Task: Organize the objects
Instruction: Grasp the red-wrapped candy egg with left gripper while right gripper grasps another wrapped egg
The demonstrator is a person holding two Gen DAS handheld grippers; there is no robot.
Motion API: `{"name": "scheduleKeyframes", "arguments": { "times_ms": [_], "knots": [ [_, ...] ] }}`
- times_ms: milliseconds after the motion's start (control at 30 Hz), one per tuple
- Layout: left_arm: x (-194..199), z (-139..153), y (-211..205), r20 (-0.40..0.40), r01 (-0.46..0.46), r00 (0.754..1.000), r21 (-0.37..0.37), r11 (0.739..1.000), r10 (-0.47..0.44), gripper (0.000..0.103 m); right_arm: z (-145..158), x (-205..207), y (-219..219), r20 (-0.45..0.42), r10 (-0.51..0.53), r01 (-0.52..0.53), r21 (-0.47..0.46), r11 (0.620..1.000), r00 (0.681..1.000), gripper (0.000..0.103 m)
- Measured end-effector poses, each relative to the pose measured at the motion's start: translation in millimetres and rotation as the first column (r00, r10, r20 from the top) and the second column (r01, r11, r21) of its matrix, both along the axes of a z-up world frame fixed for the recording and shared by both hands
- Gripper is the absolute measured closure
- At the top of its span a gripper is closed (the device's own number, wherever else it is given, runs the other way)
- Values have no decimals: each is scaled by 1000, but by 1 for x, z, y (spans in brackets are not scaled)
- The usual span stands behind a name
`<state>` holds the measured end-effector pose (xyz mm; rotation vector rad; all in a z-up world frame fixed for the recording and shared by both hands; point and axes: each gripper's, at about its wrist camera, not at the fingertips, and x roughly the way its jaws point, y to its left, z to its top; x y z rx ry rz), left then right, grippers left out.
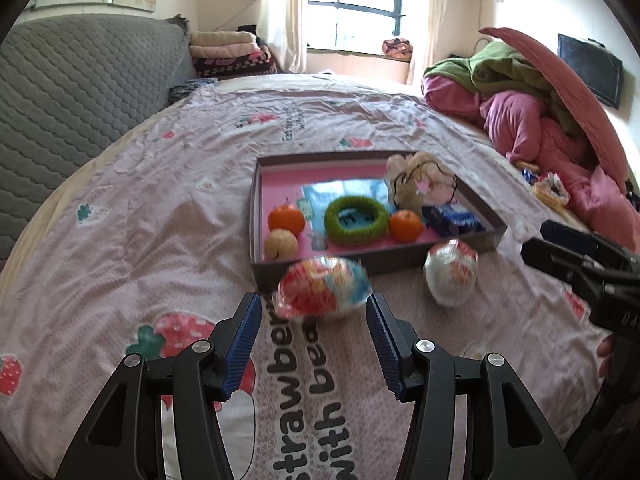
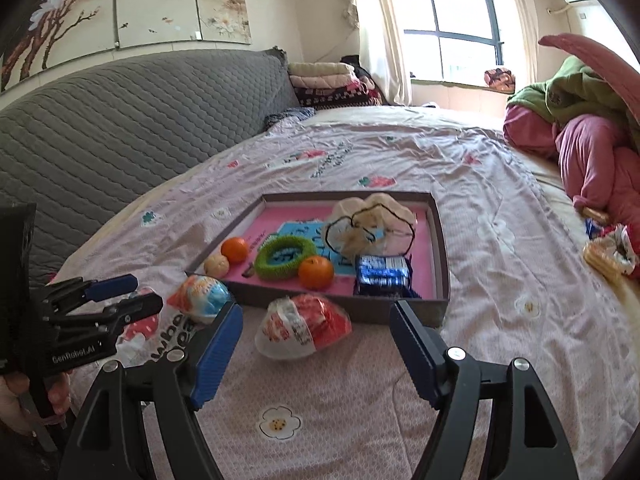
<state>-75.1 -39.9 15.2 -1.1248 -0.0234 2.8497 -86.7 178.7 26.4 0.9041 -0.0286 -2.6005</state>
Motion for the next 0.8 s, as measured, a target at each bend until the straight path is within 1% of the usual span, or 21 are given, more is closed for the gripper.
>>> {"name": "scheduleKeyframes", "arguments": {
  "times_ms": [100,300,433,533,633,733,800],
  "knots": [
    [-4,-13,-3,23,3,1000,12,1000,-3,47,-6,-3,0,19,-7,7,-4,1000,1000,28],
    [-15,-25,-13,25,5,1000,47,999,-6,47,-21,-12,1,75,-20,21,-9,1000,997,28],
    [-23,-31,-17,23,27,999,101,995,-29,47,-26,-18,3,78,-38,39,-10,999,996,28],
    [-30,-36,-16,27,40,999,92,995,-42,47,-31,-23,3,96,-41,42,-13,999,995,28],
    [-35,-40,-16,26,68,997,124,990,-72,47,-37,-27,0,115,-43,43,-2,999,992,28],
    [-40,-41,-11,20,89,996,117,989,-92,46,-43,-31,-3,129,-35,36,0,999,991,28],
    [-44,-42,-8,25,103,994,130,986,-107,45,-45,-33,-4,137,-30,31,-6,999,990,28]
  ]
}}
